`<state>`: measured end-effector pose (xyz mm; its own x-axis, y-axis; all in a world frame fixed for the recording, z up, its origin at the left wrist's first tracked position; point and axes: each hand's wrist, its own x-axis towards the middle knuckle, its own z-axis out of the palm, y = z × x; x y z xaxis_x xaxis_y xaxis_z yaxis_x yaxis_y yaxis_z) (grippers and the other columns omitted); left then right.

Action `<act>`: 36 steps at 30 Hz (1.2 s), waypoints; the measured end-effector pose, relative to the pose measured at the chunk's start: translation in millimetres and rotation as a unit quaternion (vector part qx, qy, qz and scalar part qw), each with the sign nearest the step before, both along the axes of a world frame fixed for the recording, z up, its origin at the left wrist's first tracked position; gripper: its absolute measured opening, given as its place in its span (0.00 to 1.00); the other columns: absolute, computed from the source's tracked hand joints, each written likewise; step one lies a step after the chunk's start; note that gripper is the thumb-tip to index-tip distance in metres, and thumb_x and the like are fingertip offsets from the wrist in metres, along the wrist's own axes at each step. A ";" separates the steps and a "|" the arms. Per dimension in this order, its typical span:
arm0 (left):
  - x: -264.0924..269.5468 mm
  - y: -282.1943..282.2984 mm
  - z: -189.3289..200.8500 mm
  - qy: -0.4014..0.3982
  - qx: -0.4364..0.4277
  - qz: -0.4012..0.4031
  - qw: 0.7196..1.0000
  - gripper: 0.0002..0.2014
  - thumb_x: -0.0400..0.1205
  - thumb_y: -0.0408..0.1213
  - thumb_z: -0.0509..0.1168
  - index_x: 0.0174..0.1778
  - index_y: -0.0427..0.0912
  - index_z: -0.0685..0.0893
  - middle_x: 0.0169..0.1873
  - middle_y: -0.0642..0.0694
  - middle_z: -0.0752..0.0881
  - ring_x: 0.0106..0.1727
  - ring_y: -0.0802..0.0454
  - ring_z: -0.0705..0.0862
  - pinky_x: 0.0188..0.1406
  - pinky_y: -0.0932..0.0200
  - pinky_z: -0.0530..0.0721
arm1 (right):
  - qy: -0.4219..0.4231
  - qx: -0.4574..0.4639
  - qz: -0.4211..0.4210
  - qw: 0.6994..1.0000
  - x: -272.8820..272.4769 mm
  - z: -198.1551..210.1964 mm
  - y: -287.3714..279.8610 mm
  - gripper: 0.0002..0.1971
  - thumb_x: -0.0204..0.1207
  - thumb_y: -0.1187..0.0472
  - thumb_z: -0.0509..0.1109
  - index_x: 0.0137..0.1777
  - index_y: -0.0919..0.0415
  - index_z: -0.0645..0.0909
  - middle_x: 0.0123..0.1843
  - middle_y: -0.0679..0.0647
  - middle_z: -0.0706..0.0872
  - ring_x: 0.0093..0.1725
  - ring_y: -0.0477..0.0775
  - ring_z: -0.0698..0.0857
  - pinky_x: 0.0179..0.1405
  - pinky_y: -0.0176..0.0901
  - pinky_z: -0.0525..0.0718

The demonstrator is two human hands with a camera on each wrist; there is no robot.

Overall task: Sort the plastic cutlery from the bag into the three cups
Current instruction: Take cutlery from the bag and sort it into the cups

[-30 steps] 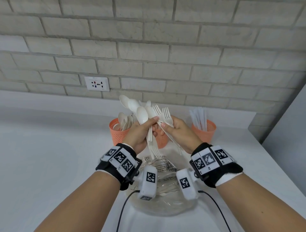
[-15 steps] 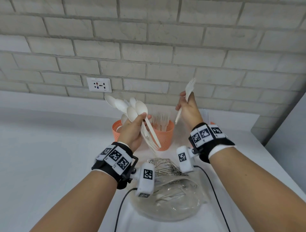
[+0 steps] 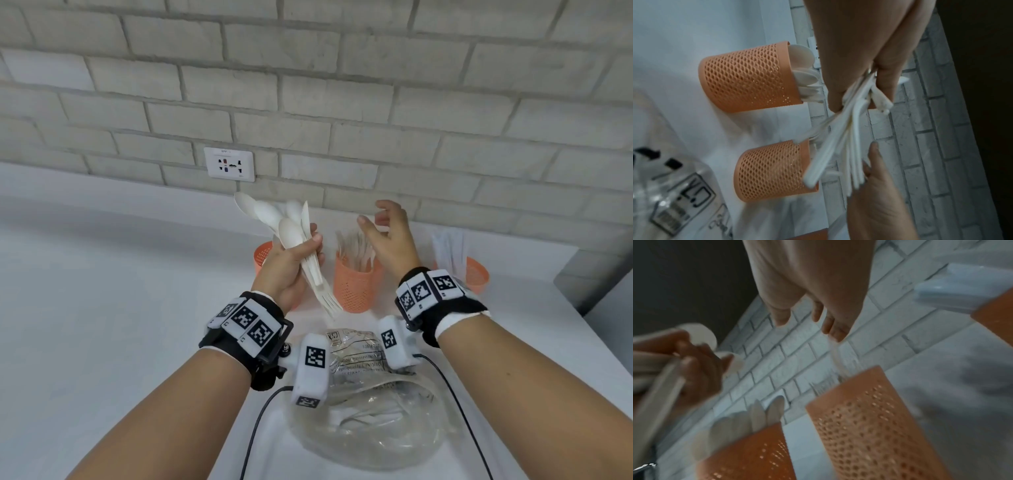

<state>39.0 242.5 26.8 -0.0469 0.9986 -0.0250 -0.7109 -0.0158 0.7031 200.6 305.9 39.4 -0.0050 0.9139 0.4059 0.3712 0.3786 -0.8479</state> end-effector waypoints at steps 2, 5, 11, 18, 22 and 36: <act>1.0 0.8 -0.5 0.002 -0.003 0.006 1.000 0.18 0.78 0.24 0.65 0.63 0.38 0.74 0.35 0.50 0.82 0.30 0.60 0.84 0.34 0.66 0.84 | -0.017 0.033 0.039 0.999 -1.4 11.3 -11.2 0.09 0.75 0.58 0.71 0.52 0.56 0.77 0.48 0.52 0.78 0.45 0.45 0.77 0.45 0.31 0.74; 4.0 1.1 0.2 -0.013 -0.011 0.018 1.000 0.17 0.77 0.23 0.65 0.60 0.38 0.73 0.34 0.48 0.81 0.29 0.59 0.83 0.32 0.66 0.84 | -0.088 -0.095 0.230 0.965 -5.2 23.6 -33.5 0.07 0.71 0.57 0.74 0.40 0.55 0.78 0.36 0.51 0.81 0.35 0.47 0.79 0.35 0.34 0.78; 7.2 0.4 1.1 -0.012 -0.012 0.037 0.999 0.21 0.76 0.26 0.67 0.66 0.34 0.74 0.33 0.49 0.86 0.34 0.59 0.86 0.38 0.64 0.85 | -0.214 -0.211 0.310 0.902 -8.9 18.5 -51.0 0.13 0.67 0.61 0.78 0.45 0.52 0.76 0.35 0.51 0.80 0.36 0.54 0.81 0.31 0.42 0.80; 3.5 -8.9 14.4 -0.002 0.012 0.043 0.999 0.06 0.80 0.29 0.64 0.39 0.40 0.81 0.26 0.52 0.84 0.29 0.61 0.82 0.41 0.65 0.82 | -0.180 -0.227 0.312 0.905 3.3 14.7 -51.7 0.08 0.73 0.70 0.71 0.37 0.60 0.78 0.35 0.56 0.81 0.32 0.50 0.82 0.29 0.36 0.81; -6.6 -5.4 16.6 -0.072 0.004 0.052 0.996 0.07 0.81 0.30 0.62 0.37 0.39 0.79 0.24 0.51 0.82 0.25 0.61 0.81 0.40 0.65 0.82 | -0.173 -0.224 0.259 0.924 22.1 15.4 -46.8 0.04 0.72 0.72 0.72 0.43 0.64 0.85 0.33 0.51 0.83 0.25 0.46 0.79 0.19 0.28 0.77; -23.4 9.2 2.0 -0.134 -0.005 0.086 0.987 0.07 0.82 0.32 0.61 0.38 0.39 0.78 0.27 0.49 0.80 0.32 0.58 0.76 0.37 0.65 0.82 | 0.250 -0.243 0.093 0.933 27.6 16.7 -33.0 0.15 0.77 0.73 0.64 0.64 0.66 0.75 0.40 0.59 0.81 0.27 0.47 0.77 0.20 0.30 0.78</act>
<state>15.6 251.6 28.8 -0.2069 0.9759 -0.0696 -0.8584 -0.1469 0.4915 228.2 272.8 56.1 -0.1035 0.9927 -0.0616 -0.1511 -0.0769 -0.9855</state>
